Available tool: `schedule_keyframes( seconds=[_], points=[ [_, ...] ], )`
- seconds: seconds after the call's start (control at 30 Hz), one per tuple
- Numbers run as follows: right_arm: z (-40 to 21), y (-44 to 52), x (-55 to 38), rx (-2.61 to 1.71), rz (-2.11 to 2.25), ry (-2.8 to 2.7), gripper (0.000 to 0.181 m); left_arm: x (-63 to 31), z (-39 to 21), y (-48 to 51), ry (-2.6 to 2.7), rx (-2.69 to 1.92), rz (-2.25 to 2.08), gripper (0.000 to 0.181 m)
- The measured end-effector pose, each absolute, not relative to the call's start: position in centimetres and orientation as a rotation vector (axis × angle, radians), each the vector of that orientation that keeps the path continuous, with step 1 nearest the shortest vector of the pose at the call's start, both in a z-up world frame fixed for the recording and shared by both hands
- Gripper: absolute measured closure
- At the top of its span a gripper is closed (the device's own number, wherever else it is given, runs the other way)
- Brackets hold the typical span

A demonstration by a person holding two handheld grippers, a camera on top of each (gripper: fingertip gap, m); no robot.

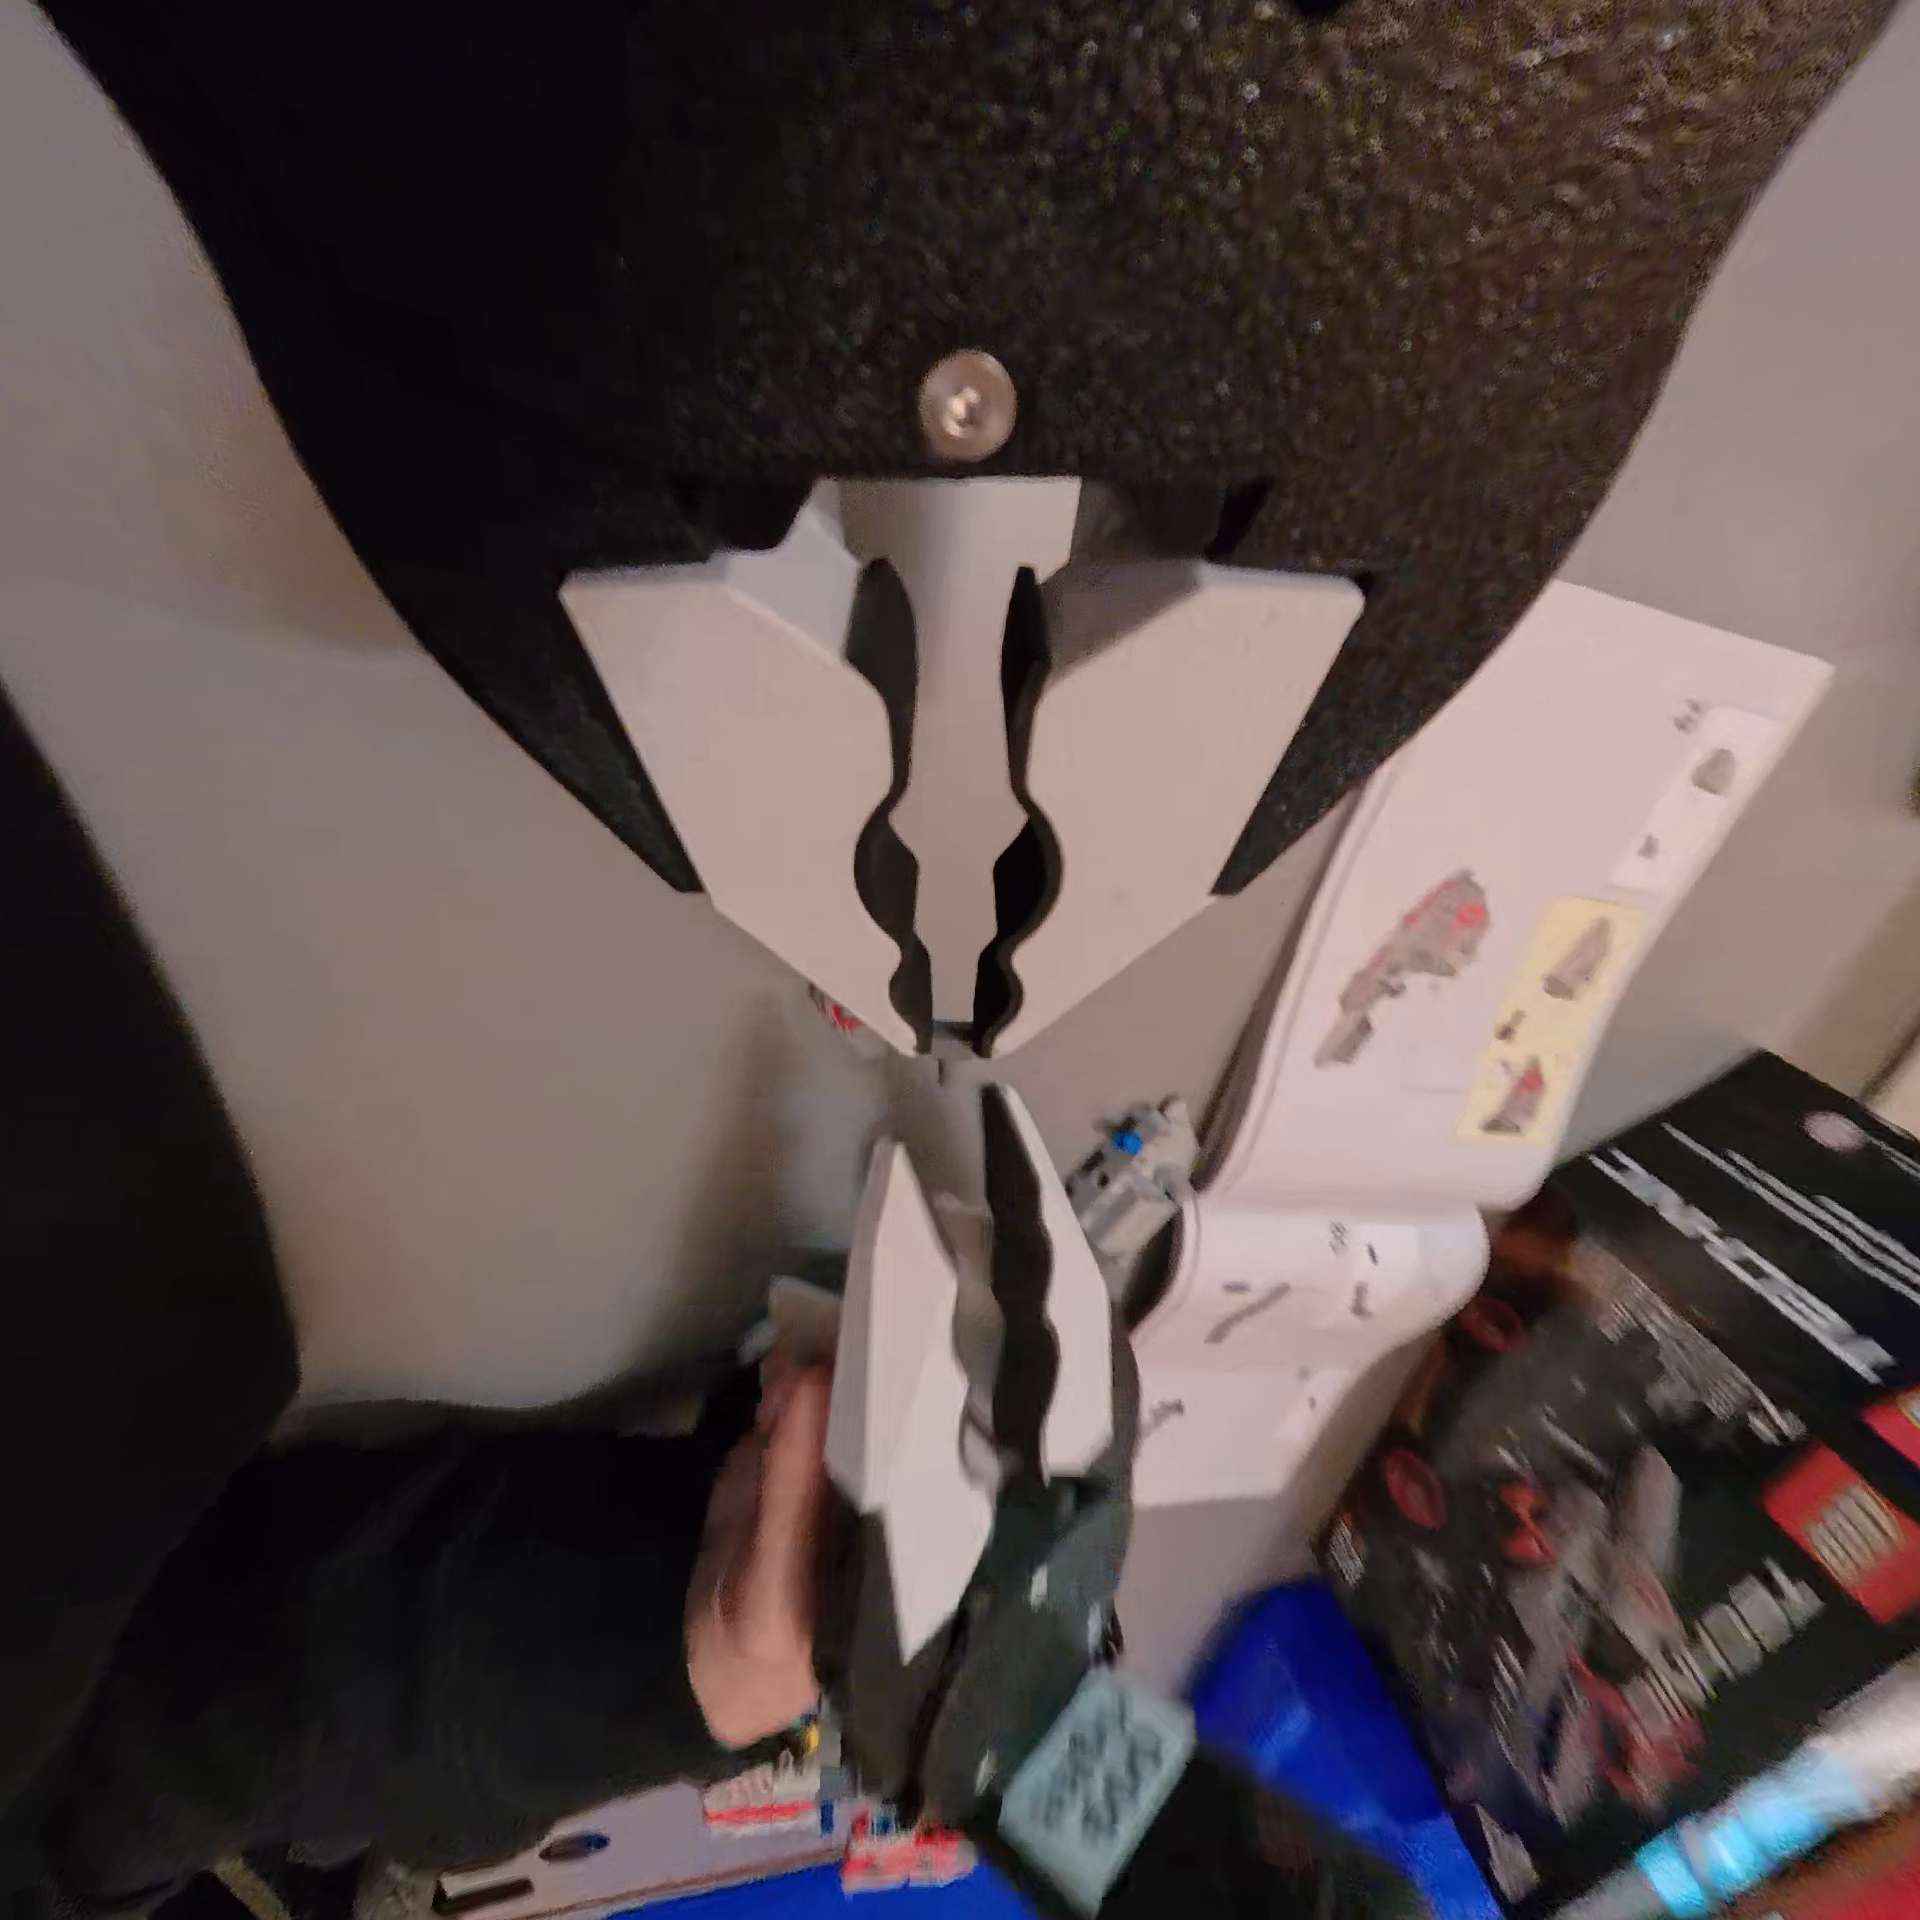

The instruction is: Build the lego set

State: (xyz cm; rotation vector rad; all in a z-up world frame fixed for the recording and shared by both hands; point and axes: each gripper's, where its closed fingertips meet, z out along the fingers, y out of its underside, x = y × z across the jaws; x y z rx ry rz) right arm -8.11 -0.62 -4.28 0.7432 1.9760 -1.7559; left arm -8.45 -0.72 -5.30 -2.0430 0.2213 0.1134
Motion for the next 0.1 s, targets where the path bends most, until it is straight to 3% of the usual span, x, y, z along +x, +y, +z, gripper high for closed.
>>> schedule_keyframes(
  seconds=[0.03, 0.1],
  points=[
    [-4.6, -0.4, -8.2, 0.722, -1.766, 2.081, 0.158, -8.7, -6.0, -1.1, 0.190, -2.077, 0.070, 0.176],
    [-5.8, 0.3, -8.8, 0.685, -1.750, 2.381, 0.154, -8.8, -7.3, -1.7, 0.126, -2.125, -0.048, 0.176]
  ],
)
